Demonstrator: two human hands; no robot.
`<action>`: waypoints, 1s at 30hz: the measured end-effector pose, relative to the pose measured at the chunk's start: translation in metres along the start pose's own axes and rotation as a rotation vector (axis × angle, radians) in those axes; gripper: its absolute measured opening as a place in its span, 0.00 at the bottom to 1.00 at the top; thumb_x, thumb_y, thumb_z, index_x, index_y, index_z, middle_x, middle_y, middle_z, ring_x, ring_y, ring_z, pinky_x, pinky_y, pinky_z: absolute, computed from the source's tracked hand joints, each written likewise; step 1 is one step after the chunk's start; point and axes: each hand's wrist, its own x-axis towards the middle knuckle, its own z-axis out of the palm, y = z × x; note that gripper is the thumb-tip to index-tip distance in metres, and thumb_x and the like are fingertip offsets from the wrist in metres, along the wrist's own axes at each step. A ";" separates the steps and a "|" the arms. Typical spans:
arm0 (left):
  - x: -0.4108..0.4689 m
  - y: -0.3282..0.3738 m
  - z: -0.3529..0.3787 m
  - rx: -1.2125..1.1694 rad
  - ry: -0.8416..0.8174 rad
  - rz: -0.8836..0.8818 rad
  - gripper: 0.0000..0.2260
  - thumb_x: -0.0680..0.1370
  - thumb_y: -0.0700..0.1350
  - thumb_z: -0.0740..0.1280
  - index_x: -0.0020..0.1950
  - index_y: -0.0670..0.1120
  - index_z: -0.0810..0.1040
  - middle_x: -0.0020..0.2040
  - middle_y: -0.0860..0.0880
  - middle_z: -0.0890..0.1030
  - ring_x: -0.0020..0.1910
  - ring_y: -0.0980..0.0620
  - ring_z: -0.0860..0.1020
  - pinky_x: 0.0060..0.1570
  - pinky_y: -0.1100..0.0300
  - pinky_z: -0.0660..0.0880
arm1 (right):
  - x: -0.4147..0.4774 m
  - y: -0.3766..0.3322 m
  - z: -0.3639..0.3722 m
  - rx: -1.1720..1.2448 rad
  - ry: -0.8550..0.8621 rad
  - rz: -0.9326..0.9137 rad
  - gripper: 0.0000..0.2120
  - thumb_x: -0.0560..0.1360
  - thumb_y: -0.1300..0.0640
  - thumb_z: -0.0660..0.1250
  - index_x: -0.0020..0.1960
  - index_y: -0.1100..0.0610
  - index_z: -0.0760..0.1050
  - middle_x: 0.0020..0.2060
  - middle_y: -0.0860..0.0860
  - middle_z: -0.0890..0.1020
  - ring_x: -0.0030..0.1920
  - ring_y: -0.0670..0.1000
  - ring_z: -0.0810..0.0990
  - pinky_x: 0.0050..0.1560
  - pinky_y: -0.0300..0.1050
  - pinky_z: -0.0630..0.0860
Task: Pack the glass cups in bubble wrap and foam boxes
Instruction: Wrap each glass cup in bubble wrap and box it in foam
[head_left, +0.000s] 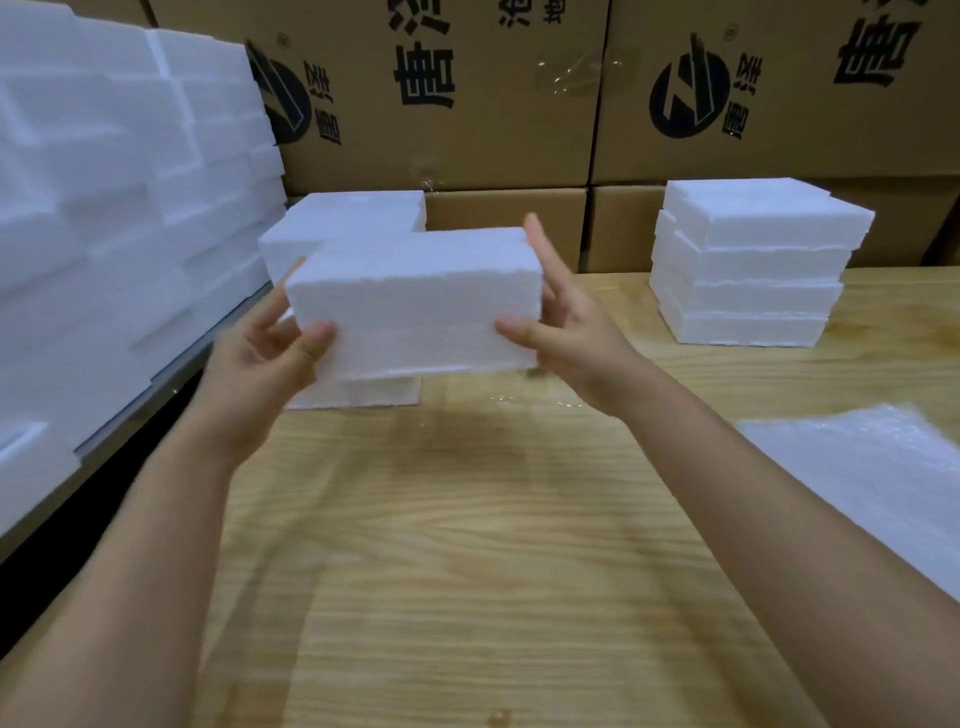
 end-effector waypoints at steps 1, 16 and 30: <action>0.006 0.001 -0.012 0.043 0.023 0.016 0.19 0.75 0.47 0.67 0.66 0.56 0.75 0.54 0.57 0.84 0.55 0.57 0.81 0.49 0.62 0.80 | 0.015 0.000 0.009 0.000 -0.008 0.002 0.45 0.74 0.64 0.69 0.78 0.45 0.43 0.70 0.47 0.68 0.69 0.49 0.70 0.67 0.52 0.71; 0.058 -0.048 -0.082 0.403 0.257 0.050 0.18 0.81 0.39 0.63 0.69 0.53 0.73 0.55 0.69 0.79 0.57 0.68 0.76 0.55 0.71 0.74 | 0.100 0.043 0.075 -0.195 0.020 0.068 0.43 0.77 0.64 0.65 0.78 0.48 0.38 0.78 0.48 0.50 0.77 0.50 0.51 0.74 0.57 0.58; 0.006 -0.046 -0.010 0.570 0.740 0.283 0.26 0.78 0.47 0.64 0.74 0.41 0.61 0.67 0.52 0.65 0.66 0.56 0.66 0.67 0.64 0.62 | 0.056 0.032 0.060 -0.367 0.331 0.043 0.32 0.77 0.55 0.67 0.76 0.51 0.57 0.74 0.48 0.63 0.73 0.48 0.61 0.71 0.43 0.59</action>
